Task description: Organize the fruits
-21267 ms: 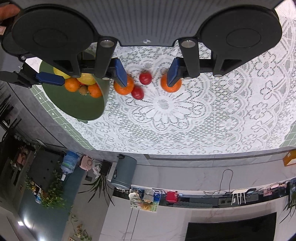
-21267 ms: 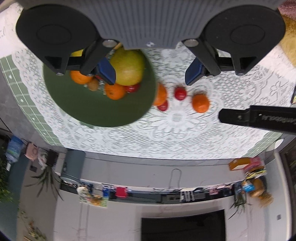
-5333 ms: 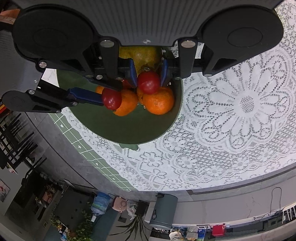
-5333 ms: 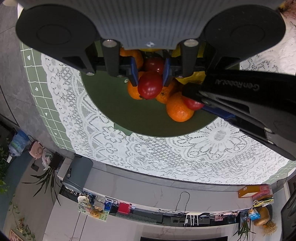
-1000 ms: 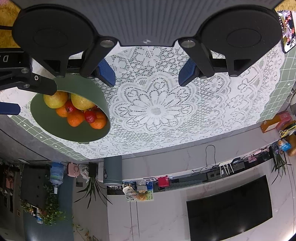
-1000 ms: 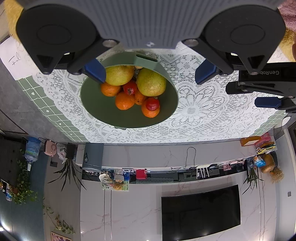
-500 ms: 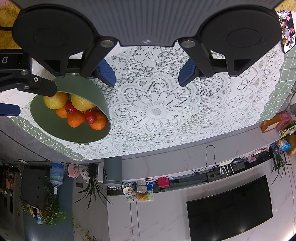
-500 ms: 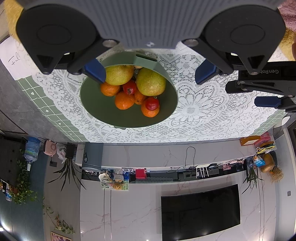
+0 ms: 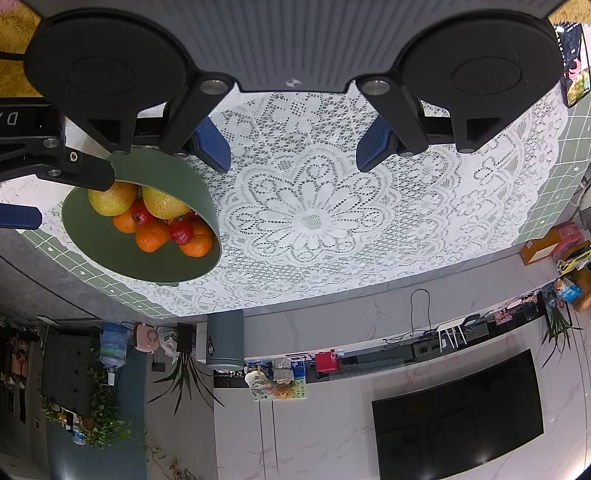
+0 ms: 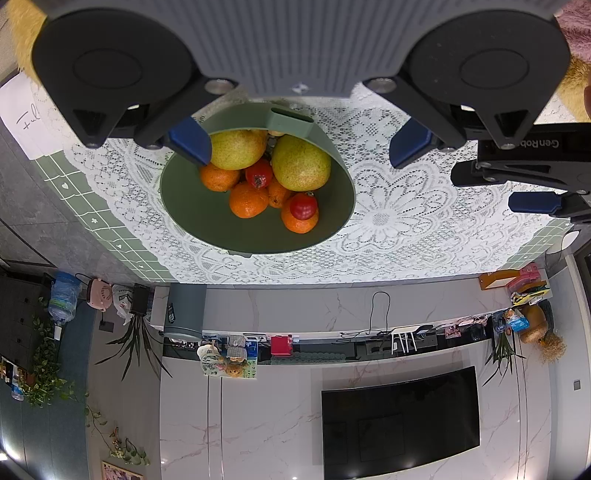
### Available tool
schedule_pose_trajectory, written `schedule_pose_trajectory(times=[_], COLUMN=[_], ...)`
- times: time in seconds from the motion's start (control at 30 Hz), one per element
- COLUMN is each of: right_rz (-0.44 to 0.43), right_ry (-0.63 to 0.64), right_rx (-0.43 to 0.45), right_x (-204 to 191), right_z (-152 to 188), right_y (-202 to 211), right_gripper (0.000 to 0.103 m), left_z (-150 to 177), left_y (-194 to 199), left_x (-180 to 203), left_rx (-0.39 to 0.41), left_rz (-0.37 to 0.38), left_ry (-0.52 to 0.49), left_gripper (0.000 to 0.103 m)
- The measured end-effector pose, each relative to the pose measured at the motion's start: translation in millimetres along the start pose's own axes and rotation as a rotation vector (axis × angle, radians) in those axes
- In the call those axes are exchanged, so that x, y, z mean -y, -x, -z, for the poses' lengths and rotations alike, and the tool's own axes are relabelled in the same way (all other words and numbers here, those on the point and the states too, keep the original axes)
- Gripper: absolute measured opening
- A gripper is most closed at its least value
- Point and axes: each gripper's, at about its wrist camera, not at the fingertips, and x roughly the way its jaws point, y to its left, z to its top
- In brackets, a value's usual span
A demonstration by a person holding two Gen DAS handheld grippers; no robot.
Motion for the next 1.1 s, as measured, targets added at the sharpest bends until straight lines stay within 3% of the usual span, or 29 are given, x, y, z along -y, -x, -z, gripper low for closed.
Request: schedule_pose_trajectory(times=[1.1], right_rz=[0.002], right_ry=[0.004], right_rx=[0.000], right_x=[0.1], right_z=[0.3], right_y=[0.7], right_gripper=[0.099], left_z=[0.3], left_y=[5.7], left_x=[0.4], left_rx=[0.030], left_rz=[0.001], left_ry=[-0.010], left_gripper=[0.091])
